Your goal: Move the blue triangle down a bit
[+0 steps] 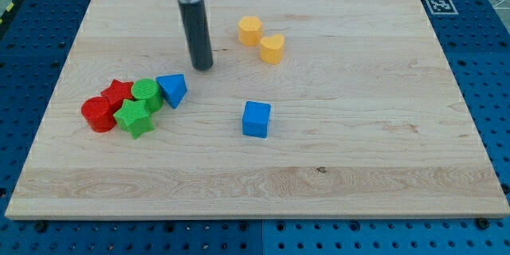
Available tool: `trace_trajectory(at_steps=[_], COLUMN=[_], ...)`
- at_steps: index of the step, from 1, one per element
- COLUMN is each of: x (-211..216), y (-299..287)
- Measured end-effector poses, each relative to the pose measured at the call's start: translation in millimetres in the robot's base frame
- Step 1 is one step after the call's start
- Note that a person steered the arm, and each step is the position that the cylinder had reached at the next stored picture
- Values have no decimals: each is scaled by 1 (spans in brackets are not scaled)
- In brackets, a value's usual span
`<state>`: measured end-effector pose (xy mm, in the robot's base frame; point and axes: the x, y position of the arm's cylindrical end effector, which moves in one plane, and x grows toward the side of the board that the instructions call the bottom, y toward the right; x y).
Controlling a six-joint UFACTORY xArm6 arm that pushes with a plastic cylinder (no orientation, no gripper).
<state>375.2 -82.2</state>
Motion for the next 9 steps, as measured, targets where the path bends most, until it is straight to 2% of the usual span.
trace_trajectory(at_steps=[2,6,9], x=[0,62,73], y=[-8,-18,-18])
